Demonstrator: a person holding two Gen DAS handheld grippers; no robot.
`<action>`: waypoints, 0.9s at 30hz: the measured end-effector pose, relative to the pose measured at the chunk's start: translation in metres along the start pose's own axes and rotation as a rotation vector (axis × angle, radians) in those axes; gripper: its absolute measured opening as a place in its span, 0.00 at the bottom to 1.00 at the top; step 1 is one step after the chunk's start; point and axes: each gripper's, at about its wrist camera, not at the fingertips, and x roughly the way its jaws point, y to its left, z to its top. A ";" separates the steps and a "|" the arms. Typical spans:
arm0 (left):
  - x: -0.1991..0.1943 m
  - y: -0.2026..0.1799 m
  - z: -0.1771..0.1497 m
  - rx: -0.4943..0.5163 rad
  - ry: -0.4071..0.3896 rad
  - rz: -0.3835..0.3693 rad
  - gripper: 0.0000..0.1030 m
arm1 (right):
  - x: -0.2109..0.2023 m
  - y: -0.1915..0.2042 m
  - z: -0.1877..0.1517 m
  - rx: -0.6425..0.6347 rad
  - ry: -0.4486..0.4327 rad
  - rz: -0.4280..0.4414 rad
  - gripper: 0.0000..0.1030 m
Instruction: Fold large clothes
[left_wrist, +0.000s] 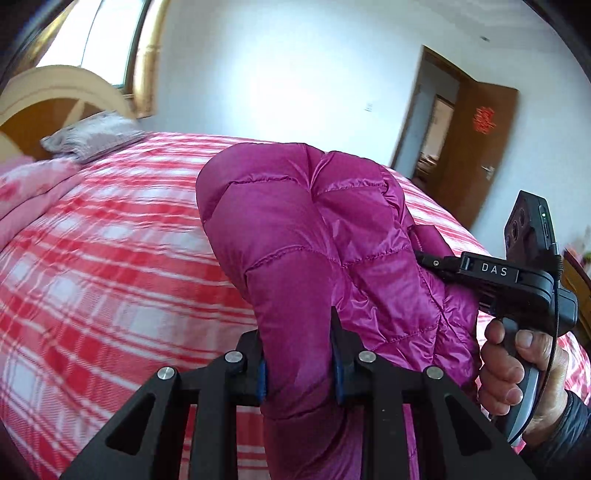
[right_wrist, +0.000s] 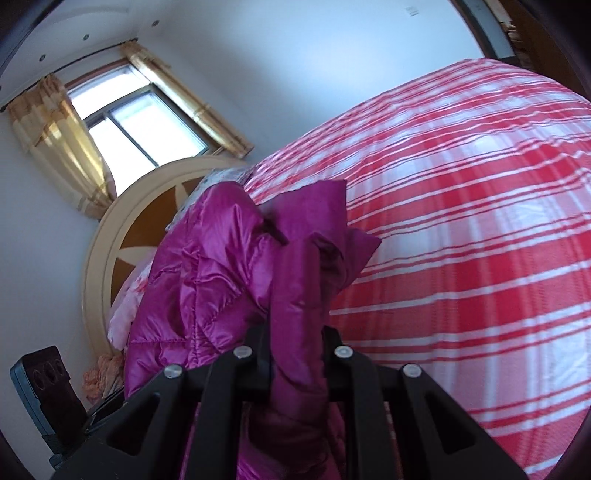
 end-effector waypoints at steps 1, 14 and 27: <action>0.000 0.009 0.000 -0.012 0.002 0.017 0.26 | 0.013 0.009 0.001 -0.011 0.017 0.013 0.15; -0.004 0.099 -0.024 -0.139 0.042 0.138 0.26 | 0.116 0.070 -0.013 -0.086 0.181 0.071 0.15; 0.010 0.117 -0.052 -0.185 0.078 0.166 0.52 | 0.154 0.057 -0.029 -0.052 0.249 -0.014 0.15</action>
